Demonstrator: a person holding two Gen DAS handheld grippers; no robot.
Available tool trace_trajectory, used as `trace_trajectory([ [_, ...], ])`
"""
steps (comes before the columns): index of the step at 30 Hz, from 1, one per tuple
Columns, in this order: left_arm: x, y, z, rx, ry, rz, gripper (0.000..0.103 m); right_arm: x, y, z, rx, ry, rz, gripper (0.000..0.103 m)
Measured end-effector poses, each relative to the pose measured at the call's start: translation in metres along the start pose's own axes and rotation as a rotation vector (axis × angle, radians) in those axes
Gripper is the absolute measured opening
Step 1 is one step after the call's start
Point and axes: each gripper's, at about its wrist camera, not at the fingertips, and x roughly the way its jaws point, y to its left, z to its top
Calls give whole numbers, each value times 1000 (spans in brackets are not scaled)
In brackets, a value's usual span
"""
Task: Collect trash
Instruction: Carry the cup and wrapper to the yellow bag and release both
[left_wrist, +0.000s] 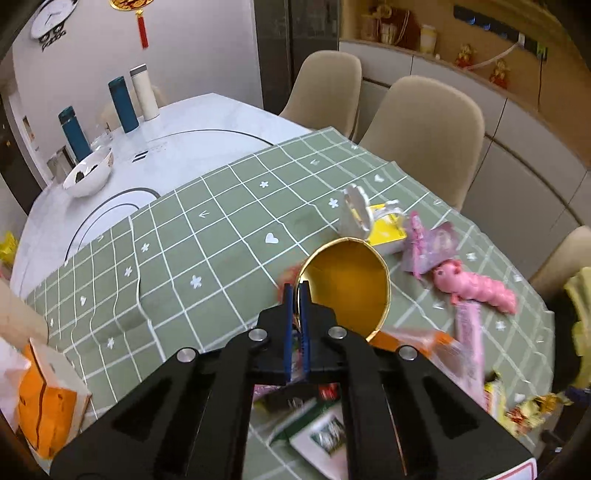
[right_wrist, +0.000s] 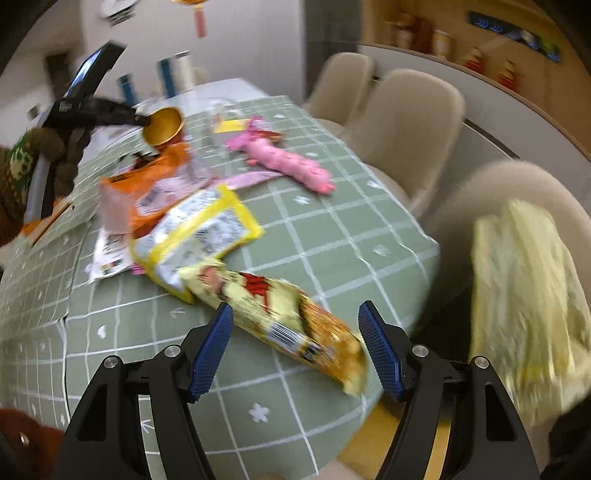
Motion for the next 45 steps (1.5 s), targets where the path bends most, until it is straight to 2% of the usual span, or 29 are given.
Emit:
trace_trajectory([
  [4, -30, -3, -8, -8, -21, -52, 3, 17, 11, 7, -100, 52, 44, 66],
  [6, -47, -9, -16, -4, -27, -84, 3, 24, 17, 3, -125, 82, 52, 56],
  [8, -59, -14, -22, -3, -34, -113, 3, 27, 22, -4, -150, 98, 34, 39],
  [9, -68, -18, -27, 1, -42, -128, 3, 26, 24, -7, -161, 94, 11, 37],
  [10, -75, -22, -30, 5, -48, -138, 3, 24, 26, -10, -165, 81, -4, 28],
  [11, -81, -25, -33, 10, -55, -148, 3, 22, 25, -12, -146, 87, 24, 18],
  [18, -117, -56, -58, 54, -82, -206, 3, -19, 9, -13, 21, -1, 118, 15],
  [25, -134, -90, -71, 91, -65, -259, 3, -70, -9, -10, 89, -119, 98, 15],
  [31, -160, -143, -58, 162, -116, -335, 3, -114, -45, -20, 141, -211, -30, 15],
  [35, -168, -193, -35, 201, -137, -457, 3, -141, -89, -39, 236, -229, -153, 15],
  [38, -165, -247, -19, 243, -130, -582, 3, -158, -122, -54, 312, -230, -248, 15],
  [41, -155, -292, -11, 276, -103, -688, 3, -177, -159, -70, 410, -234, -322, 15],
  [45, -127, -368, -6, 316, 20, -835, 3, -195, -199, -95, 524, -225, -403, 15],
])
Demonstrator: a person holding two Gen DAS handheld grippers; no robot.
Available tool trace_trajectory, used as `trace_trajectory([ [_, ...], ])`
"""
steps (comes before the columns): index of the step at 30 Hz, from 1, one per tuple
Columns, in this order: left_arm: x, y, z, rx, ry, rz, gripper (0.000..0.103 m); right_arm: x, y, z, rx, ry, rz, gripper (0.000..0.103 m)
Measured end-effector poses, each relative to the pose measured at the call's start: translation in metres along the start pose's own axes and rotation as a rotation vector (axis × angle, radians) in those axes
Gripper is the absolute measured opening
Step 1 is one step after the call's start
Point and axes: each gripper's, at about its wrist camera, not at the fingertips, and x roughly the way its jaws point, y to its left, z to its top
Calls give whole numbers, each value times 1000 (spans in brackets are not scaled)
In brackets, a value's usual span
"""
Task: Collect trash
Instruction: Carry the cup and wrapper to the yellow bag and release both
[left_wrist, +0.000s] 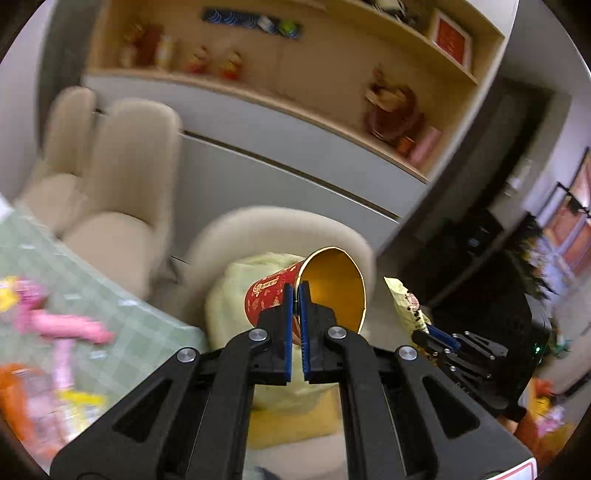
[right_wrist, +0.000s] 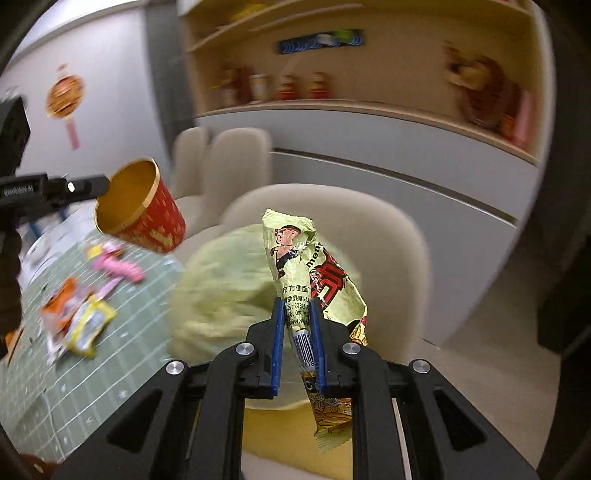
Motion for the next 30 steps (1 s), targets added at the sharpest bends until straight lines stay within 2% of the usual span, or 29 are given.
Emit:
trace_trajectory([
  [2, 40, -8, 7, -11, 84, -82, 3, 1, -17, -1, 34, 6, -41, 15],
  [5, 97, -11, 10, -51, 225, -133, 3, 4, -36, -4, 65, 18, -79, 15],
  [7, 133, -6, 6, -50, 314, -51, 3, 7, -43, -5, 78, 28, -98, 15],
  [8, 147, -3, 2, -19, 348, 35, 3, 8, -46, -6, 82, 32, -105, 15],
  [11, 149, 9, -6, 37, 365, 146, 3, 11, -47, -7, 80, 40, -107, 15],
  [13, 143, 15, -9, 74, 364, 187, 3, 18, -46, -3, 78, 47, -92, 15],
  [16, 132, 20, -11, 136, 342, 246, 3, 33, -33, 10, 77, 48, -25, 15],
  [19, 127, 27, -6, 120, 308, 237, 3, 50, -13, 29, 81, 37, 85, 15],
  [21, 116, 38, -4, 68, 267, 196, 6, 64, 1, 42, 93, 44, 174, 15],
  [23, 101, 46, -1, 22, 226, 150, 23, 86, 16, 52, 86, 70, 219, 15],
  [27, 62, 52, -6, 7, 119, 134, 33, 133, 35, 52, 64, 168, 238, 15],
  [29, 43, 57, -17, -2, 69, 144, 42, 159, 42, 48, 60, 233, 245, 15],
  [30, 38, 59, -23, -6, 54, 152, 43, 173, 46, 43, 58, 283, 252, 15],
])
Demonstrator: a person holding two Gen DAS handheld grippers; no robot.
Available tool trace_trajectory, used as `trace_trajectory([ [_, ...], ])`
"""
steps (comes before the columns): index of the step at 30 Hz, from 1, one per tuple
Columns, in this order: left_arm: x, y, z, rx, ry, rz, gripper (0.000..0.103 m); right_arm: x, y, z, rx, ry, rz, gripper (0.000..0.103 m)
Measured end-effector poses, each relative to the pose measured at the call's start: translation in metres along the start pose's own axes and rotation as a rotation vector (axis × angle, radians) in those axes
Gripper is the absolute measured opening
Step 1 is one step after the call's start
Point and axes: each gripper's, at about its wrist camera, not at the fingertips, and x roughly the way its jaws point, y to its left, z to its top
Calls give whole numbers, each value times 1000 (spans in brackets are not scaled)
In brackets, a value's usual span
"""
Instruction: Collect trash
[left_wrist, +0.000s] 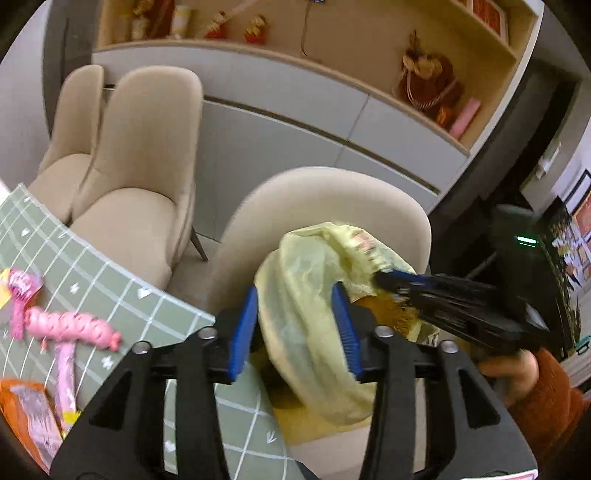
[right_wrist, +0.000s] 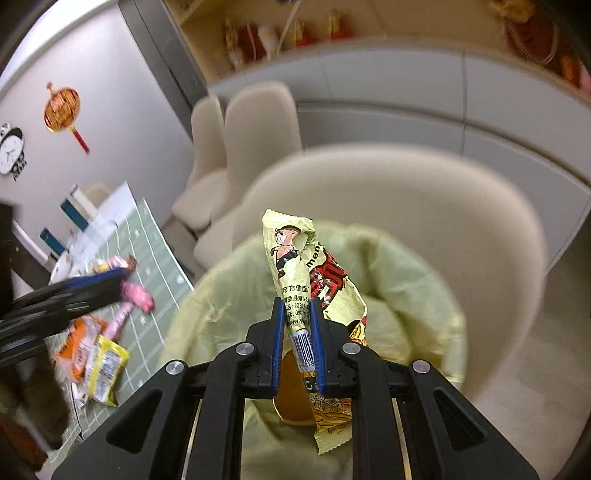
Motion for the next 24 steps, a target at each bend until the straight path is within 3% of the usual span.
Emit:
trace_trajectory([
  [5, -17, 23, -41, -28, 18, 55, 46, 40, 0, -8, 21, 169, 28, 15],
  [9, -19, 39, -73, -83, 63, 80, 46, 49, -11, -13, 59, 232, -11, 15],
  [12, -24, 51, -89, -125, 73, 97, 46, 42, -7, -17, 32, 207, 17, 15],
  [15, -32, 63, -103, -171, 70, 113, 47, 25, 7, -19, -18, 138, -15, 16],
  [19, -48, 71, -116, -215, 39, 136, 51, -1, 22, -18, -80, 32, -47, 37],
  [24, -73, 78, -135, -224, 14, 190, 52, -27, 41, -26, -122, -36, -75, 37],
])
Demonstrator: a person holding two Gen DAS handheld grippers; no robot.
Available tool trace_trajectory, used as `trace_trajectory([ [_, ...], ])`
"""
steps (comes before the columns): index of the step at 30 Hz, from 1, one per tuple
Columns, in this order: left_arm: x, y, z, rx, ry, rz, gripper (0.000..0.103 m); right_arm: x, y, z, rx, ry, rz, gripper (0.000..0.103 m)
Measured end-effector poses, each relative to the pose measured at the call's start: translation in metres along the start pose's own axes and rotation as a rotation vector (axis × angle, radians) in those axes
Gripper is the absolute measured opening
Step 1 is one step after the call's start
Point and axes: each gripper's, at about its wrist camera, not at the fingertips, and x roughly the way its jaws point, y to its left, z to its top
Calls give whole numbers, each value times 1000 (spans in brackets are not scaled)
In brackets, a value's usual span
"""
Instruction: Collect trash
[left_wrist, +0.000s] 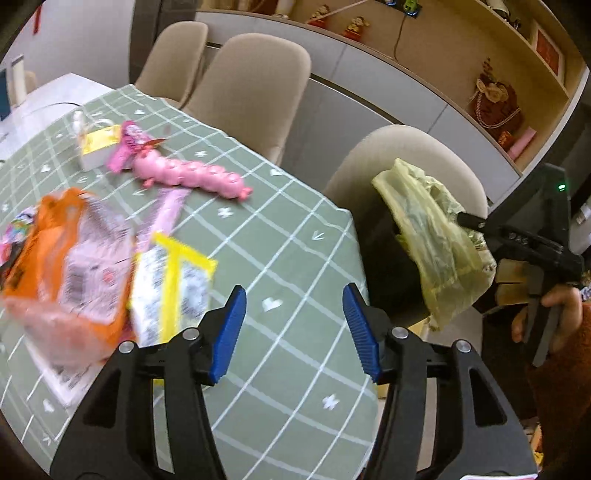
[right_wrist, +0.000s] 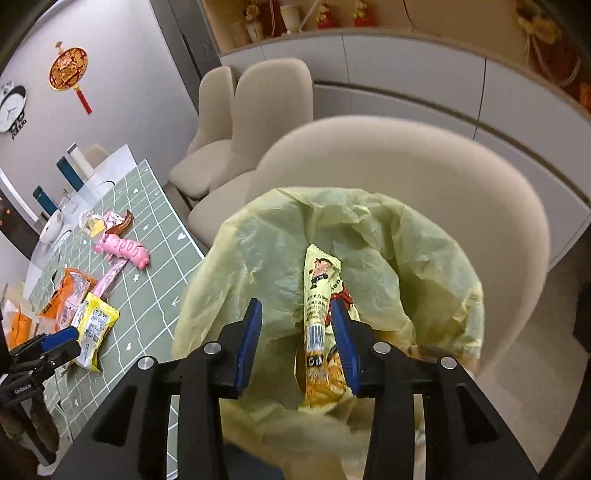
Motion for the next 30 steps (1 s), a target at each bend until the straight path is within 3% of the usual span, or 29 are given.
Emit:
trace_trajectory([
  [5, -26, 28, -17, -31, -31, 72, 52, -18, 32, -9, -49, -35, 50, 37],
  [12, -65, 84, -37, -134, -100, 169, 52, -15, 108, -32, -183, -75, 125, 37],
  [16, -79, 119, -34, -173, -134, 176, 52, -1, 137, -39, -217, -57, 126, 37],
  [22, -78, 142, 16, -76, -206, 134, 52, 19, 152, -47, -230, -15, 107, 37],
  [26, -36, 149, 77, -17, -144, 148, 52, 30, 150, -48, -204, 3, 36, 37],
  [30, 19, 167, 119, -64, -27, 135, 48, 31, 141, -49, -171, -4, 11, 37],
])
